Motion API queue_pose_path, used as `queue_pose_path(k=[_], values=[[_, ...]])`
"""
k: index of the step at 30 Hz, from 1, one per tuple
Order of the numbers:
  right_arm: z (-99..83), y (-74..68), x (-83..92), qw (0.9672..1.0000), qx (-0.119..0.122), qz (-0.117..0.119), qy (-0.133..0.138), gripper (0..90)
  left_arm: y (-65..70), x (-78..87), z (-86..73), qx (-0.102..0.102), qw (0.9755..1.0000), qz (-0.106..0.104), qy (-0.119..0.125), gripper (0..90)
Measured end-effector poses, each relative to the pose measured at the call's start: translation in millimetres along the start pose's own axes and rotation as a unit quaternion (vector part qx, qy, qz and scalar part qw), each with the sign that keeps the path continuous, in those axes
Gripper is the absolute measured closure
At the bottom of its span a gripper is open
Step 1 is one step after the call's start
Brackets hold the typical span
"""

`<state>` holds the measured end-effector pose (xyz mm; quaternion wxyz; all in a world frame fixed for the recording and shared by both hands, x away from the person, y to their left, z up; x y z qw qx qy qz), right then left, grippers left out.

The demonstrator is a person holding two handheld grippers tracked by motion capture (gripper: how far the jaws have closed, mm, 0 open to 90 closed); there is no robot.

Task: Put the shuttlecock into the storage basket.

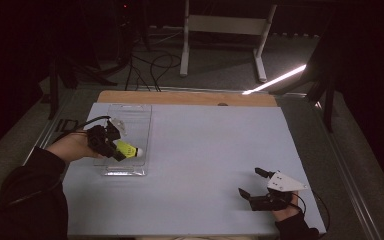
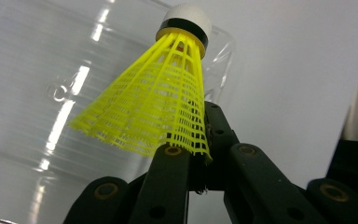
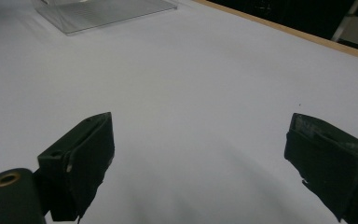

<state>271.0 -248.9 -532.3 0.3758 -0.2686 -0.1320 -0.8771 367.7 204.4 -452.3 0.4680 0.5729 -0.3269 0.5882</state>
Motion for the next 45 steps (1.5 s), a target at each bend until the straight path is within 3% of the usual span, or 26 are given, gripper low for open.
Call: queue_pose_path(k=[14,26,37,39,43,45], values=[[-0.2,0.3,0.0,1.0,-0.003,0.0,0.0,8.3,-3.8,-18.4,-1.4,-0.001,0.9997,-0.018,-0.019,89.3],[-0.5,0.5,-0.1,1.0,-0.002,0.0,-0.001,8.3,-9.2,-27.2,-0.4,0.007,0.9991,-0.017,-0.039,89.1],[-0.9,1.2,-0.2,1.0,-0.003,-0.001,-0.003,8.3,-10.9,-29.2,5.9,0.012,0.9991,-0.013,-0.04,88.2],[-1.0,1.2,-0.2,1.0,-0.003,0.0,-0.002,8.3,-11.6,-29.1,6.7,0.022,0.9988,-0.019,-0.038,83.6],[-1.1,1.3,-0.3,1.0,-0.003,-0.001,-0.003,8.3,-15.2,-24.4,8.7,0.049,0.9984,-0.005,-0.029,61.7],[-1.1,1.3,-0.3,1.0,-0.003,-0.001,-0.004,8.3,-16.3,-21.9,8.8,0.053,0.9983,0.0,-0.025,56.0]])
Point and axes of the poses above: each handheld gripper's, and its own axes: x roughly backward along the jaws, z roughly out of its top, y roughly to its right, the point moved 5 cm from there along -x, roughly forward along the jaws, and after that the axes turned 9 degrees about -y, right-handed, at the moved point
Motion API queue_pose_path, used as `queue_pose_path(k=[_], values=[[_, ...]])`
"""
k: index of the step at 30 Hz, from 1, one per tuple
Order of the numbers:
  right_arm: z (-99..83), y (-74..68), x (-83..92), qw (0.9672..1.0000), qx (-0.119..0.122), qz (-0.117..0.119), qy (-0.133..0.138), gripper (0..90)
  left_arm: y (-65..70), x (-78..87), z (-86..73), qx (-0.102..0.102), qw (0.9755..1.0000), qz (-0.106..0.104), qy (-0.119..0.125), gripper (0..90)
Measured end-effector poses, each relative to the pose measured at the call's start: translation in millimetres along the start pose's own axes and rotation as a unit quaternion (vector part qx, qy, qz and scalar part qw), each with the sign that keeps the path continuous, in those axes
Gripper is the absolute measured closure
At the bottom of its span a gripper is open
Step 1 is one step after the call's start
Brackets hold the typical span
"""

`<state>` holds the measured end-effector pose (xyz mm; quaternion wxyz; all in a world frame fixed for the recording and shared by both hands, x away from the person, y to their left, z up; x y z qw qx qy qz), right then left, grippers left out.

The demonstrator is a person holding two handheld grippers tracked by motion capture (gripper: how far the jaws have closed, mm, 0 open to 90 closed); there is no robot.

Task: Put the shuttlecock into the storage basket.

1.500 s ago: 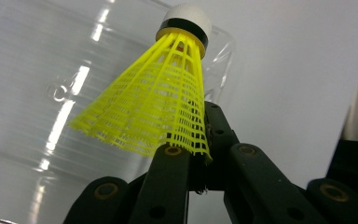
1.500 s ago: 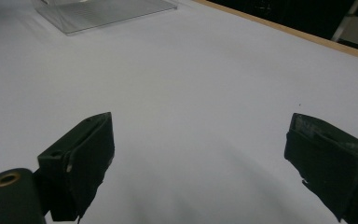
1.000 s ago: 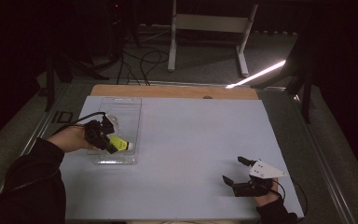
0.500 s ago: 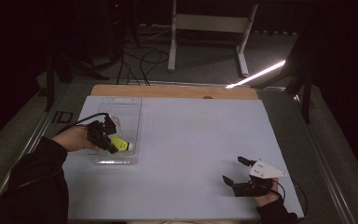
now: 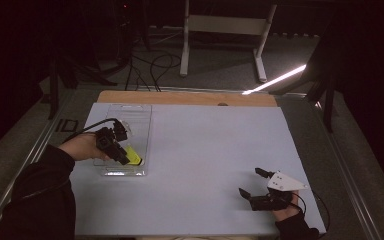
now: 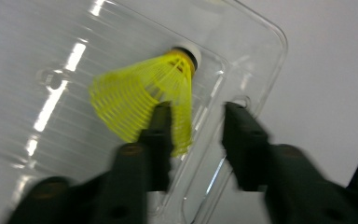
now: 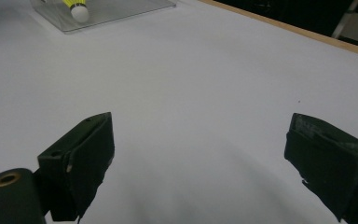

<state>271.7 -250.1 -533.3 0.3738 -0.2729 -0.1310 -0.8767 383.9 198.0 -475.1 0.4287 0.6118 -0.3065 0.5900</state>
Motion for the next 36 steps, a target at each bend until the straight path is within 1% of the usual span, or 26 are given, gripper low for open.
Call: queue_pose_path(k=[1,2,3,7,10,16,19,20,21,23,25,27,29,30,31,33,34,35,36], values=[[0.1,0.0,0.1,1.0,0.0,0.0,0.0,8.3,-1.0,4.7,0.3,0.008,0.9999,0.004,0.011,56.0],[0.2,0.1,0.3,1.0,0.0,-0.001,0.001,8.3,-1.5,6.5,0.5,0.015,0.9998,0.008,0.014,48.1],[0.2,0.1,0.3,1.0,0.0,-0.001,0.001,8.3,-1.6,8.4,0.7,0.019,0.9996,0.01,0.018,44.7],[0.2,-0.2,0.2,1.0,0.001,-0.001,-0.001,8.3,-1.4,14.8,2.4,0.029,0.9989,0.019,0.031,31.7],[0.3,-0.2,0.3,1.0,0.001,-0.001,-0.001,8.3,0.1,16.8,3.7,0.032,0.9987,0.02,0.034,27.0],[0.2,-0.2,0.3,1.0,0.001,-0.001,-0.001,8.3,4.1,16.6,7.6,0.028,0.9988,0.017,0.035,20.3],[0.3,-0.2,0.4,1.0,0.002,-0.001,-0.001,8.3,6.3,16.9,10.6,0.03,0.9987,0.016,0.038,16.0],[0.2,-0.1,0.4,1.0,0.001,-0.001,-0.001,8.3,7.7,17.1,11.6,0.029,0.9987,0.012,0.04,15.5],[0.2,-0.1,0.4,1.0,0.001,-0.001,-0.001,8.3,9.4,17.2,12.4,0.024,0.9989,0.01,0.04,13.9],[0.4,-0.3,0.4,1.0,0.002,-0.001,-0.001,8.3,11.5,16.9,14.1,0.019,0.9991,0.011,0.036,8.3],[0.4,-0.4,0.4,1.0,0.002,-0.001,-0.001,8.3,12.6,17.5,16.7,0.023,0.9988,0.008,0.042,6.8],[0.2,-0.3,0.4,1.0,0.001,-0.001,-0.001,8.3,14.4,18.1,19.1,0.02,0.9988,0.007,0.044,0.7],[0.3,-0.2,0.6,1.0,0.001,-0.001,0.0,8.3,16.4,18.8,22.7,0.02,0.9984,0.006,0.052,0.2],[0.3,-0.2,0.6,1.0,0.001,-0.001,0.0,8.3,16.4,18.8,22.7,0.02,0.9984,0.006,0.052,0.1],[0.3,-0.1,0.6,1.0,0.002,-0.001,0.0,8.3,19.6,19.9,26.8,0.018,0.9981,0.003,0.06,0.1],[0.2,-0.1,0.5,1.0,0.002,-0.001,-0.001,8.3,22.7,21.5,30.6,0.014,0.9978,0.004,0.065,0.1],[0.3,-0.1,0.5,1.0,0.002,-0.001,-0.001,8.3,24.6,22.1,32.4,0.009,0.9979,0.002,0.065,0.1],[0.3,0.0,0.6,1.0,0.002,-0.001,0.0,8.3,26.1,23.0,34.1,0.003,0.9978,0.005,0.067,0.1],[0.3,0.0,0.6,1.0,0.002,-0.001,0.0,8.3,26.1,23.0,34.1,0.003,0.9978,0.005,0.067,0.1]])
Point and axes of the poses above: each handheld gripper's, and its own axes: x roughly backward along the jaws, z roughly out of its top, y roughly to its right, the point moved 5 cm from there along -x, roughly forward along the jaws, and after that the axes turned 9 degrees about -y, right-handed, at the moved point
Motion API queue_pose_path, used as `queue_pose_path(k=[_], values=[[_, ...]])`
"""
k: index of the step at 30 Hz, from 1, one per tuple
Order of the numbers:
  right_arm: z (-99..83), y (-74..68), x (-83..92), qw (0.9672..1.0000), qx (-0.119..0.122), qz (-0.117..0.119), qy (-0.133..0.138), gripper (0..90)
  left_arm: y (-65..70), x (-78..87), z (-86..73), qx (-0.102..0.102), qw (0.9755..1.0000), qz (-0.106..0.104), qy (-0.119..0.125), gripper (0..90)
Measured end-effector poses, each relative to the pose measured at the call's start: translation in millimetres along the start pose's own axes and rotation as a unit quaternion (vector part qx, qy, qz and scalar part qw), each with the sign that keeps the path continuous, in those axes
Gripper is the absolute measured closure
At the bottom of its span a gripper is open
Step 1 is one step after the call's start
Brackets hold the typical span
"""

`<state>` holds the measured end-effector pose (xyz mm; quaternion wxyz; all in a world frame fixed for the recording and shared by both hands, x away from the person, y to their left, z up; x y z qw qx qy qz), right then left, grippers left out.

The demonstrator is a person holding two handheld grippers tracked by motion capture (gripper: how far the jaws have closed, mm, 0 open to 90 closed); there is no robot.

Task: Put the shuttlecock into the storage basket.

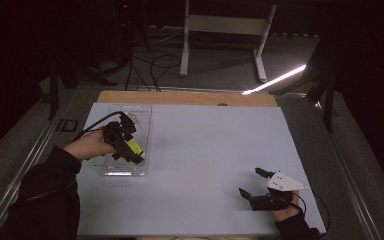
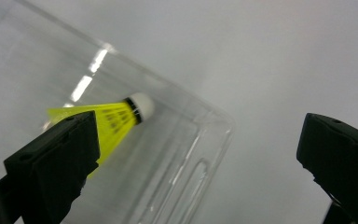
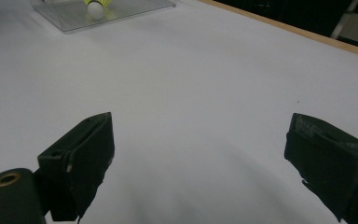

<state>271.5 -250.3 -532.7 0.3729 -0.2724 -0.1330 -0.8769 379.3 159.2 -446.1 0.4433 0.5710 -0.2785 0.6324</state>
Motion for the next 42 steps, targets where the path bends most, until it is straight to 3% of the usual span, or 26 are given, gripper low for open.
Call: queue_pose_path(k=[4,17,30,31,42], values=[[0.0,0.1,0.4,1.0,0.0,0.0,0.001,8.3,8.2,1.2,8.3,-0.017,0.9998,-0.002,0.008,0.1],[0.1,0.0,0.6,1.0,0.0,0.001,0.0,8.3,22.9,0.0,32.9,-0.044,0.9984,-0.001,0.034,0.1],[0.3,-0.3,1.2,1.0,-0.001,0.002,0.002,8.4,42.2,-16.1,59.9,-0.066,0.9959,-0.018,0.059,0.1],[0.4,-0.3,1.2,1.0,0.0,0.002,0.002,8.4,45.5,-19.9,63.9,-0.071,0.995,-0.028,0.065,0.1],[0.6,-0.9,2.1,1.0,0.002,0.001,0.001,8.4,62.6,-35.3,73.4,-0.089,0.9902,-0.038,0.1,0.1]])
Point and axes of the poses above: each handheld gripper's, and its own axes: x roughly backward along the jaws, z roughly out of its top, y roughly to its right, the point moved 5 cm from there along -x, roughly forward along the jaws, and after that the axes turned 9 degrees about -y, right-handed, at the moved point
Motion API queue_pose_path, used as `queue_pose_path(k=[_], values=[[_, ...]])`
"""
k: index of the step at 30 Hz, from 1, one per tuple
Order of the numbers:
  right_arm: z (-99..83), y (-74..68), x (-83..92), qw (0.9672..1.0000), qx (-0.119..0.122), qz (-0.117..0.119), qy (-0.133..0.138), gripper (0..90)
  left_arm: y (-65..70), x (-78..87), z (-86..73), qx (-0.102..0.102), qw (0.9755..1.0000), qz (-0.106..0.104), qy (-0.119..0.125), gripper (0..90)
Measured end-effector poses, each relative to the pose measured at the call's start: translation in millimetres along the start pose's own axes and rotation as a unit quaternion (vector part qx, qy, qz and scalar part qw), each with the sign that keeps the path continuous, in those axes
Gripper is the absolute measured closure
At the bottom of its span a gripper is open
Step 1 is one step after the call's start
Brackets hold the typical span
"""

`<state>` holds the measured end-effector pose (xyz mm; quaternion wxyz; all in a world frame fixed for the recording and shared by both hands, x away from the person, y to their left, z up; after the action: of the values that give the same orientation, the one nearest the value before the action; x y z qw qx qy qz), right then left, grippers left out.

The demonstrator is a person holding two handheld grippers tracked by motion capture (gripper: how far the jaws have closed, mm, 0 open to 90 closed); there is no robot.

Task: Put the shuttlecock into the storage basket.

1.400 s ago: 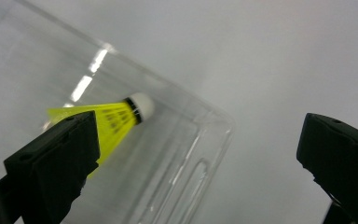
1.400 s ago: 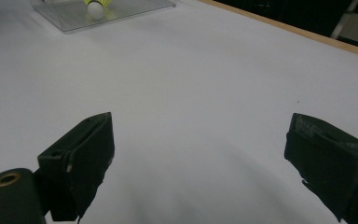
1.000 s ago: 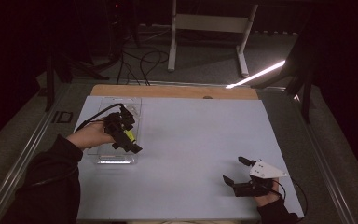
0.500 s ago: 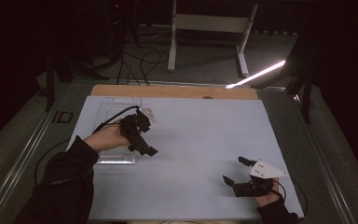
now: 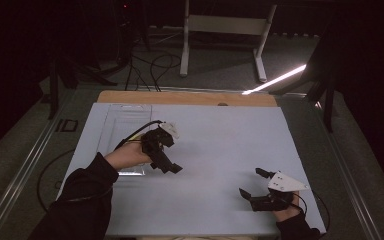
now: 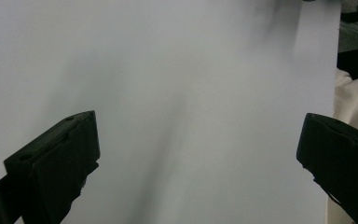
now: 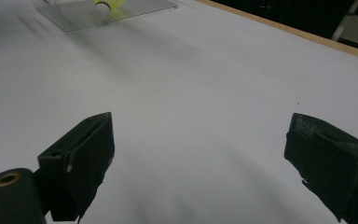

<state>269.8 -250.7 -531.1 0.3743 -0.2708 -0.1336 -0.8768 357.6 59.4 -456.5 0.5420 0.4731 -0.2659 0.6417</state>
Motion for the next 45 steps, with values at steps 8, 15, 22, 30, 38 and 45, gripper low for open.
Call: queue_pose_path(k=[8,15,22,30,38,45], values=[[0.1,0.0,0.2,1.0,0.0,0.0,0.0,8.4,10.0,-15.7,-6.8,-0.004,0.9998,0.002,0.02,0.1],[0.2,-0.1,0.2,1.0,0.001,0.001,0.0,8.4,17.1,-26.5,-19.0,0.0,0.9993,0.005,0.036,0.1],[0.5,-0.3,0.4,1.0,0.001,0.001,0.0,8.4,24.4,-36.3,-28.1,-0.007,0.9992,0.009,0.038,0.1],[0.7,-0.5,0.7,1.0,0.003,0.001,0.0,8.4,33.4,-36.9,-38.8,-0.009,0.9985,0.008,0.053,0.1],[0.7,-0.6,0.7,1.0,0.004,0.001,-0.001,8.4,39.1,-36.7,-53.5,0.005,0.9975,0.009,0.07,0.1],[0.5,-0.7,0.3,1.0,0.004,0.001,-0.002,8.4,43.8,-35.7,-71.9,0.018,0.9962,0.01,0.084,0.1]])
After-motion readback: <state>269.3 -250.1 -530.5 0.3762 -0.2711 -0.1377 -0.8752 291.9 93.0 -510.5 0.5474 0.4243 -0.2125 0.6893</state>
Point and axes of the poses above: each handheld gripper's, and its own axes: x roughly backward along the jaws, z roughly out of its top, y roughly to its right, the point moved 5 cm from there along -x, roughly forward along the jaws, and after that the axes turned 9 degrees about -y, right-handed, at the moved point
